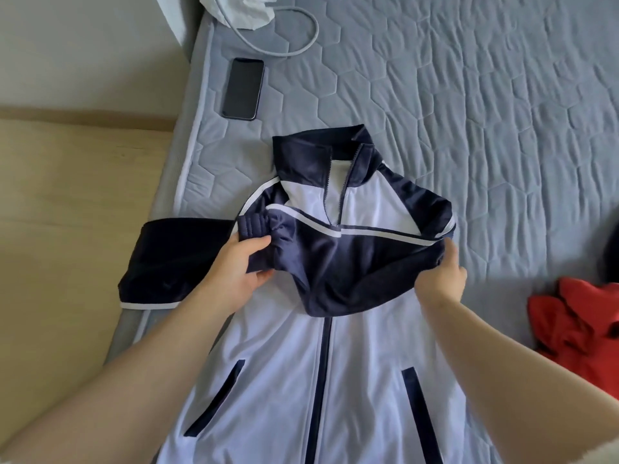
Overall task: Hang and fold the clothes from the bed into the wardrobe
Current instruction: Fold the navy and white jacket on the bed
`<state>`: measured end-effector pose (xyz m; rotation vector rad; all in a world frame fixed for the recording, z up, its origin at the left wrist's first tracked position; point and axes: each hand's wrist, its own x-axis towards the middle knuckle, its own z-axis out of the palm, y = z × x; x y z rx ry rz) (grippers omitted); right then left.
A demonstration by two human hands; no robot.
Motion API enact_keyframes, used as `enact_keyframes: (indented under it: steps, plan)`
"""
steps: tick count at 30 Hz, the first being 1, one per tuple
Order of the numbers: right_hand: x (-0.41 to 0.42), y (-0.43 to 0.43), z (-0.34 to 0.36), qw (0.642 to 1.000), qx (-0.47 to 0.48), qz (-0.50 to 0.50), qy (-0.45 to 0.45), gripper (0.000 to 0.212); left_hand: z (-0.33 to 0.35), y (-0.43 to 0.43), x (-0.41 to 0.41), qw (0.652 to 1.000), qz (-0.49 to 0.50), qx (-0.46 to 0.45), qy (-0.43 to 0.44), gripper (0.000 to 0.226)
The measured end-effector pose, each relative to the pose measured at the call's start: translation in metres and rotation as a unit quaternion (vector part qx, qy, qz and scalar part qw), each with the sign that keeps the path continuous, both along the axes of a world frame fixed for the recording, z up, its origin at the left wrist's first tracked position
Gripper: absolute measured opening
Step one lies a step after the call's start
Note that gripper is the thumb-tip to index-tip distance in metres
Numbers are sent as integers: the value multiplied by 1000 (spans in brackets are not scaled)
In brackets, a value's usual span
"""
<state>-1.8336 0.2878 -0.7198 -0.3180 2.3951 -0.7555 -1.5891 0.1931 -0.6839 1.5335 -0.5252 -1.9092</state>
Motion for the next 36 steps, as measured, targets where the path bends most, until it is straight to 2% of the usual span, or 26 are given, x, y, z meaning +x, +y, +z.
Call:
enact_keyframes:
  steps: [3, 5, 7, 9, 12, 15, 18, 21, 23, 25, 27, 28, 30, 31, 33, 35, 36]
  plan:
    - [-23, -4, -12, 998, 23, 19, -49, 67, -1, 0, -6, 994, 80, 21, 66, 16]
    - [-32, -3, -17, 995, 52, 40, -74, 44, -1, 1, -10, 993, 101, 3, 55, 12]
    - [-38, 0, -20, 996, 50, 44, -54, 21, -2, -2, -15, 988, 142, 2, 64, 15]
    - [-46, 6, -19, 999, 23, -1, -31, 15, 3, -7, -18, 976, 192, 19, 99, 20]
    - [-69, 20, -15, 994, 6, -105, -4, 17, 6, -10, -15, 970, 224, 12, 91, 19]
    - [-87, 27, -11, 992, 36, -123, -5, 24, 4, -12, -8, 982, 186, -4, 1, 19]
    - [-86, 23, -6, 992, 78, -98, 32, 32, -7, -13, -3, 979, 76, -13, -190, 22]
    - [-70, 23, -4, 994, 31, -15, 105, 35, -20, -10, 6, 937, 2, 2, -349, 26]
    - [-55, 23, -5, 994, 1, 44, 103, 28, -22, -9, 9, 887, -45, -9, -459, 27]
    - [-42, 21, -6, 997, -18, 38, 63, 24, -18, -7, 3, 793, -100, -58, -599, 37]
    - [-34, 21, -6, 997, -47, -52, 32, 23, -14, 0, -17, 704, -159, -199, -663, 51]
    - [-33, 21, -8, 993, -53, -103, 25, 23, -13, 5, -34, 679, -199, -282, -648, 52]
    - [-33, 25, -14, 986, -48, -159, 11, 18, -14, 11, -75, 669, -302, -384, -560, 48]
    - [-33, 28, -18, 986, -37, -160, -2, 16, -19, 14, -96, 678, -355, -399, -505, 47]
    - [-34, 34, -28, 993, -7, -114, -37, 28, -30, 19, -138, 694, -454, -381, -408, 51]
    - [-37, 41, -35, 997, 17, -49, -60, 39, -40, 22, -177, 690, -508, -372, -357, 54]
    - [-40, 43, -37, 997, 20, -28, -64, 36, -45, 24, -193, 687, -524, -368, -343, 55]
